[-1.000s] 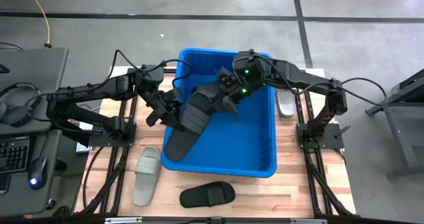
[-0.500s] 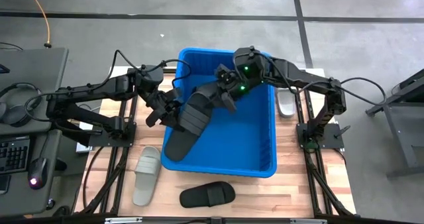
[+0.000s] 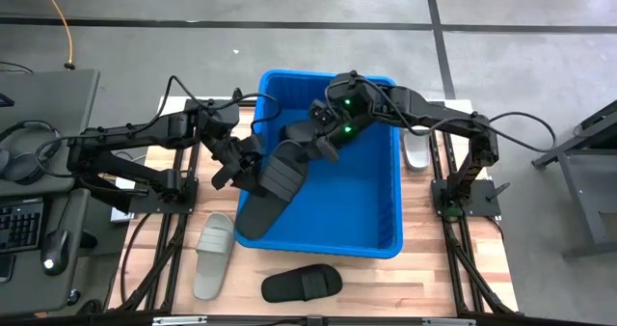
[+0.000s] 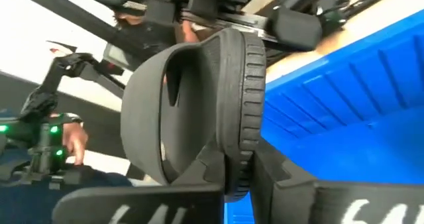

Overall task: Pick and place slides into bin
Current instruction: Put the black slide into the blue container

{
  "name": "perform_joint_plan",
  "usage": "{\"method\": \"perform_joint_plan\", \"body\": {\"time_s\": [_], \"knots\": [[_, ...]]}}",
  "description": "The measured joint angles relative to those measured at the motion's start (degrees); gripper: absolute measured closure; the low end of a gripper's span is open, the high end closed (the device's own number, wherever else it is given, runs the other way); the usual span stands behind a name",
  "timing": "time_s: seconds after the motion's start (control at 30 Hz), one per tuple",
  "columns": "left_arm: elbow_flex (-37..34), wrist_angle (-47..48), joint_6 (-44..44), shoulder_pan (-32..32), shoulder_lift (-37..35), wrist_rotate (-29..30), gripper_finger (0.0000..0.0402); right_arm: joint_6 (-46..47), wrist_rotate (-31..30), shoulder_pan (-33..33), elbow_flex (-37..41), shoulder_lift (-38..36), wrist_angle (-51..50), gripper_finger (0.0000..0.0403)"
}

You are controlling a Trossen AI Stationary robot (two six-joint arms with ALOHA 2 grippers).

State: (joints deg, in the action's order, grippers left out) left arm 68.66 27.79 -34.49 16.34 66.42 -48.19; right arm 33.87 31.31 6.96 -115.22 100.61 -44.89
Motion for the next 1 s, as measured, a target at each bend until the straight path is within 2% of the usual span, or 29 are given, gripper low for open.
{"method": "perform_joint_plan", "body": {"time_s": [0.1,0.33,0.57,0.67,0.87,1.0], "knots": [[0.00,3.61,2.35,0.17,-0.33,2.40,0.0277,-1.03,-3.54,-0.20,0.11,-0.57,-2.07,0.0398],[0.07,5.03,2.77,0.20,-0.43,6.98,0.0241,-1.34,-5.73,-0.24,0.13,-2.82,-5.09,0.0400],[0.09,5.08,2.61,0.24,-0.47,9.57,0.0171,-1.29,-9.23,-0.33,0.17,-5.51,-10.01,0.0400],[0.09,5.21,2.59,0.22,-0.47,11.94,0.0130,-0.43,-13.03,-0.33,0.17,-6.74,-9.96,0.0400],[0.09,6.61,1.69,0.21,-0.47,22.46,0.0056,3.85,-24.06,-0.69,0.15,-8.82,-13.17,0.0401],[0.13,7.98,5.36,0.20,-1.45,23.02,0.0024,7.12,-33.34,-1.87,0.17,-10.12,-21.62,0.0401]]}}
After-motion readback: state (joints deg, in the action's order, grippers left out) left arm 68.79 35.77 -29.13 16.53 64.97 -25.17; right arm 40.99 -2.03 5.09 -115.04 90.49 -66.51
